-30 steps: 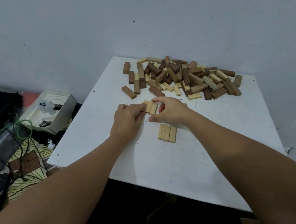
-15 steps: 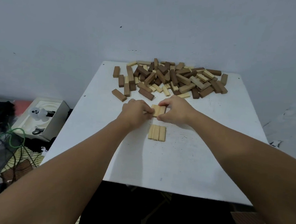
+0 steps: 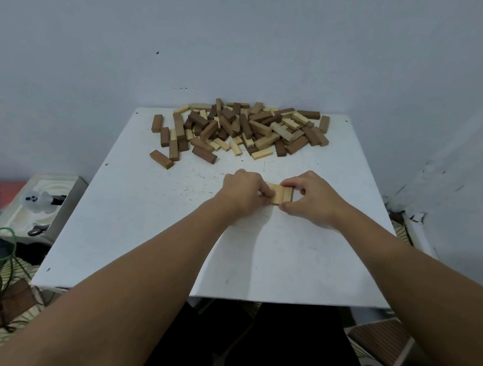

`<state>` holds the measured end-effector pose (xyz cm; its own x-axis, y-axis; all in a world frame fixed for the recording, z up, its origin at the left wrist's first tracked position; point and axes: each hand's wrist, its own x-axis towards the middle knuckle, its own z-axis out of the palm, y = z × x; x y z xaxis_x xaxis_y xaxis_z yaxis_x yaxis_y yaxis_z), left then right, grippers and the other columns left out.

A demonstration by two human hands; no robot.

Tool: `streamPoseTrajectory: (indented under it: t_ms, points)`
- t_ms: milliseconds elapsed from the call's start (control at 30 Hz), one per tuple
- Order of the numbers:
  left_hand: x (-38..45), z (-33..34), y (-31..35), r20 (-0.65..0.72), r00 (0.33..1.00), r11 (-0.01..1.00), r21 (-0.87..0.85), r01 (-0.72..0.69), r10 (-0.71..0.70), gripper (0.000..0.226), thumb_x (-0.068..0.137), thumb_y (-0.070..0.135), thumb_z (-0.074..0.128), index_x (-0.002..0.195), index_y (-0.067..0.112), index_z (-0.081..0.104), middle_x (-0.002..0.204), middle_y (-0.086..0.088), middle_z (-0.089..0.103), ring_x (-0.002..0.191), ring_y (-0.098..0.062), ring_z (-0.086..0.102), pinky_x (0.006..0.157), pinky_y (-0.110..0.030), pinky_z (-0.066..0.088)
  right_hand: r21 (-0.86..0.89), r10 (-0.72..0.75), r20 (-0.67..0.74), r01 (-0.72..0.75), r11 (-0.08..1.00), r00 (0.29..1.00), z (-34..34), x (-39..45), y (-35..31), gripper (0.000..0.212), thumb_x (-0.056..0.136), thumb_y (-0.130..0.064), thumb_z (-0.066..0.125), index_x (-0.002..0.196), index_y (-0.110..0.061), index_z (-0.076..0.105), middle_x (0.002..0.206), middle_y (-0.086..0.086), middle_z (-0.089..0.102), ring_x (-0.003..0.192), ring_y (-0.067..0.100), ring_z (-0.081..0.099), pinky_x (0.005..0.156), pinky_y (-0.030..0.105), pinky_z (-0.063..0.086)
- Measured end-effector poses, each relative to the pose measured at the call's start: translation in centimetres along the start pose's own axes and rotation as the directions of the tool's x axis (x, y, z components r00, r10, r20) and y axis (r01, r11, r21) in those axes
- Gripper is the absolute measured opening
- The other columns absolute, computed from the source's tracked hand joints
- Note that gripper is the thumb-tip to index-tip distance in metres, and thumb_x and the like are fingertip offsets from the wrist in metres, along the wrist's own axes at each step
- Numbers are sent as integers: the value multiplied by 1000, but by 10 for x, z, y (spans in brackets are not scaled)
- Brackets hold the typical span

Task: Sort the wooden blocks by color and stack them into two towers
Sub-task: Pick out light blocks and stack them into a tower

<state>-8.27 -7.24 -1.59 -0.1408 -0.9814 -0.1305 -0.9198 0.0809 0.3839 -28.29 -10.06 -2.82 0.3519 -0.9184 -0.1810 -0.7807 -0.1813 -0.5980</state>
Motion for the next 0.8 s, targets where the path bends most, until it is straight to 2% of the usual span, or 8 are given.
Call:
streamPoseTrajectory:
  t_ms: [167, 233, 333, 433, 533, 633, 700, 800]
  points:
    - [-17, 5, 9, -24, 1000, 997, -75, 16, -17, 20, 96, 41, 71, 115, 37, 77, 114, 14, 67, 115, -21, 52, 103, -42, 35, -11, -6, 1, 6, 1000, 1000, 2, -13, 8, 63, 76, -46, 81, 136, -42, 59, 128, -11, 46, 122, 14, 49, 106, 43, 46]
    - [-24, 1, 8, -17, 1000, 992, -129, 18, -21, 22, 96, 39, 71, 118, 38, 75, 109, 14, 61, 110, -18, 55, 104, -44, 37, -75, -2, 32, 5, 997, 999, 0, -15, 3, 74, 79, -49, 79, 146, -43, 49, 136, -6, 44, 131, 18, 44, 109, 43, 42]
    - [-35, -11, -9, -55, 998, 981, -190, 30, -41, 30, 99, 33, 68, 128, 37, 67, 115, 11, 62, 99, -13, 59, 104, -48, 44, -153, -26, 17, 28, 988, 1000, -1, -20, -10, 83, 84, -50, 74, 156, -43, 34, 145, -1, 40, 138, 25, 34, 112, 44, 32]
    - [-50, -29, -38, -72, 993, 958, -278, 71, -94, 34, 98, 29, 68, 131, 37, 62, 118, 10, 62, 97, -10, 61, 99, -43, 51, -198, -119, -26, 111, 974, 993, 6, -24, -30, 72, 85, -52, 71, 151, -46, 42, 141, -5, 42, 136, 22, 33, 114, 42, 22]
    - [-69, -48, -66, 70, 984, 918, -355, 175, -161, 46, 93, 34, 75, 136, 38, 59, 124, 8, 61, 110, -16, 58, 98, -33, 48, -242, -189, 16, 187, 952, 982, 20, -23, -50, 68, 81, -64, 70, 144, -47, 50, 135, -10, 42, 133, 17, 33, 114, 42, 17]
    - [-82, -54, -85, 187, 961, 917, -307, 253, -203, 68, 77, 42, 90, 136, 43, 58, 123, 12, 56, 114, -14, 52, 101, -33, 44, -276, -221, 64, 230, 933, 973, 37, -20, -67, 71, 77, -70, 69, 142, -47, 52, 134, -10, 41, 132, 16, 31, 114, 42, 16]
    - [-86, -52, -93, 204, 957, 921, -291, 260, -205, 79, 67, 43, 96, 137, 43, 59, 122, 14, 54, 113, -12, 51, 100, -32, 45, -305, -223, 78, 236, 923, 972, 46, -18, -74, 74, 74, -72, 69, 141, -48, 52, 135, -10, 40, 132, 16, 31, 112, 42, 17]
    - [-85, -48, -98, 160, 971, 932, -290, 220, -179, 80, 66, 41, 97, 137, 42, 61, 120, 13, 53, 111, -12, 53, 98, -30, 47, -335, -216, 72, 228, 914, 974, 51, -14, -80, 73, 72, -75, 69, 139, -49, 53, 135, -11, 41, 131, 16, 34, 111, 43, 18]
